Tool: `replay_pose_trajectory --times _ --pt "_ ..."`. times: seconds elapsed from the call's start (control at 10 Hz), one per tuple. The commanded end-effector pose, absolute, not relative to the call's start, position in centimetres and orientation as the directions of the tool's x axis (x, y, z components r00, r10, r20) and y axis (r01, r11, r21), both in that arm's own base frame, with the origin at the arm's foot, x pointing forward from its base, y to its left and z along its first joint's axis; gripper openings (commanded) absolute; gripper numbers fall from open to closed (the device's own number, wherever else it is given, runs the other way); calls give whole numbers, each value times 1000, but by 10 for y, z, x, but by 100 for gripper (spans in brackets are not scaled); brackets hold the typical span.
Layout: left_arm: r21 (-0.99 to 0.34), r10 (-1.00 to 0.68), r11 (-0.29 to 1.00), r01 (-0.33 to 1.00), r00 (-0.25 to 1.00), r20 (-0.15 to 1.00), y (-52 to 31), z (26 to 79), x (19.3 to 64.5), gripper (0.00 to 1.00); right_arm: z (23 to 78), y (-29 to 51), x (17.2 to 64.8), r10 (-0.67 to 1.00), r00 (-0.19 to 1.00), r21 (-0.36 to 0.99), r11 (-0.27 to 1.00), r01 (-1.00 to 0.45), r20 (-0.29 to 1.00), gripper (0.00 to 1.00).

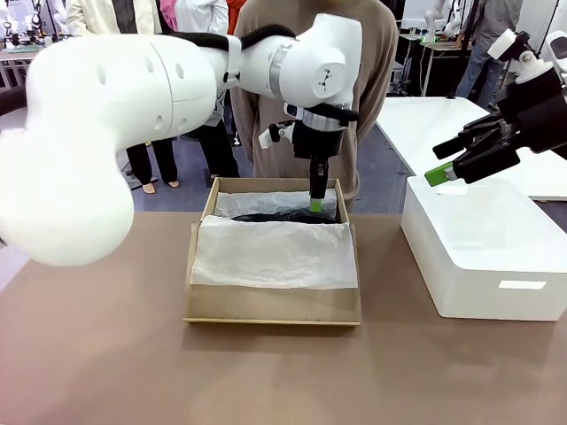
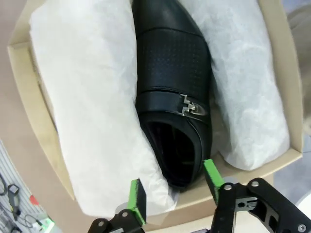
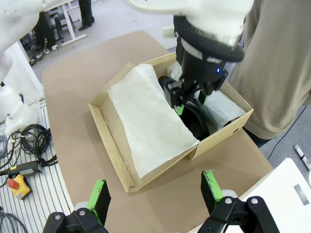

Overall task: Pack the shoes into the box.
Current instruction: Place the other shoe of the Shoes into the Shoes Box.

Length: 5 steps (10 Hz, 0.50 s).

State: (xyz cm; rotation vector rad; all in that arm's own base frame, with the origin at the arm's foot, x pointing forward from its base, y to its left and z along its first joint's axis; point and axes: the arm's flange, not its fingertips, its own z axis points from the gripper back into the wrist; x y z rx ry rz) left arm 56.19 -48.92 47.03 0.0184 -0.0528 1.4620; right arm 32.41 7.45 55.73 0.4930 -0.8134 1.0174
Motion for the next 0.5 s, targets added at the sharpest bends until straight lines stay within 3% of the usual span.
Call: replay_pose_trajectory --times 0.0,0.1,0.2,0.4 --pt "1 999 -2 -1000 -2 36 -486 499 563 100 557 74 328 541 254 -8 435 -901 802 100" --pt "66 1000 -10 -998 -10 -3 -471 498 570 100 557 74 328 541 254 -8 435 -901 802 100" --pt "-30 995 93 -995 92 39 -485 487 561 100 557 74 328 541 254 -8 435 -901 802 100" --pt "-30 995 93 -995 92 39 -485 487 561 100 557 74 328 541 254 -8 435 -901 802 100"
